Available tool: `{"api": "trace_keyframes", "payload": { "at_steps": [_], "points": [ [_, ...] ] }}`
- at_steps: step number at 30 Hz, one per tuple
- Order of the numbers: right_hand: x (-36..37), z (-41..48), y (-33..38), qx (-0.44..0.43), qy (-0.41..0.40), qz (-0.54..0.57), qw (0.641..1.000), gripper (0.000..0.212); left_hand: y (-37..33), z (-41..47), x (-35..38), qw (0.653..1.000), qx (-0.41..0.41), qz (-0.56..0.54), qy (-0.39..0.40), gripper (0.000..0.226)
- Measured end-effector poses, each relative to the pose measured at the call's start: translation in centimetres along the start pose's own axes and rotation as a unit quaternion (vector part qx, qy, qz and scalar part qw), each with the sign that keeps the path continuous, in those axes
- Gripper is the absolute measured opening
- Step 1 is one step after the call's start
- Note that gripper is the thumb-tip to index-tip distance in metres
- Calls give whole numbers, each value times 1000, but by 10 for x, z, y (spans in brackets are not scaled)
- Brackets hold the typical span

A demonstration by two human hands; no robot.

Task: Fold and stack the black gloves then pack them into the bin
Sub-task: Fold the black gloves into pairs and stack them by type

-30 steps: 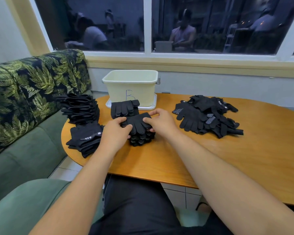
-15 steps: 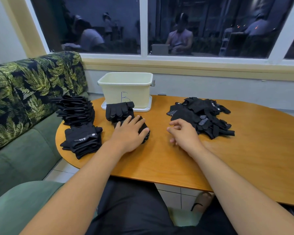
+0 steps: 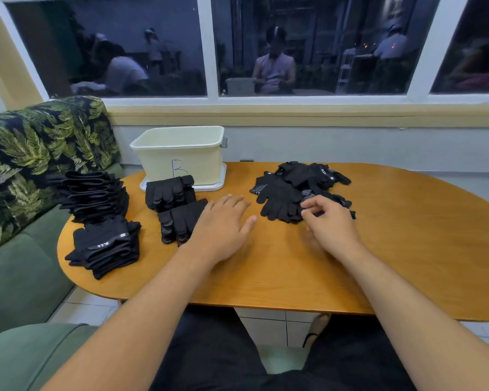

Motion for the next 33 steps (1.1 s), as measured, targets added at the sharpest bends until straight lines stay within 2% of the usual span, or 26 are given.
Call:
{"api": "trace_keyframes", "payload": {
  "at_steps": [3, 6, 9, 12, 16, 21, 26, 33],
  "points": [
    [-12, 5, -16, -66, -5, -147, 987, 17, -28, 14, 21, 999, 27, -10, 17, 55],
    [-11, 12, -29, -130, 2, -289, 949, 31, -48, 31, 40, 998, 27, -37, 51, 55],
    [-6, 26, -36, -144, 32, -361, 921, 48, -60, 50, 53, 996, 11, -65, 63, 64],
    [-2, 43, -43, -142, 58, -363, 919, 50, -69, 71, 60, 996, -1, -76, 51, 73],
    [-1, 51, -58, -112, 80, -303, 943, 52, -73, 87, 77, 994, -1, -93, 56, 72],
    [-19, 55, -69, -61, 21, -200, 978, 40, -65, 89, 89, 991, -16, -116, 58, 63],
    [-27, 59, -76, -25, -18, -223, 974, 45, -58, 89, 89, 987, -29, -149, 60, 61],
    [-31, 58, -75, -25, -33, -257, 965, 40, -45, 89, 81, 976, -75, -202, 23, 35]
  ]
}}
Point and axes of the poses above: each hand's wrist, its own z-axis towards the middle knuckle, its own x-axis out of the palm, y = z × x, the point moved 8 cm from there along z, towards the middle knuckle, and after that the axes turned 7 degrees about z, right-handed, at the moved point
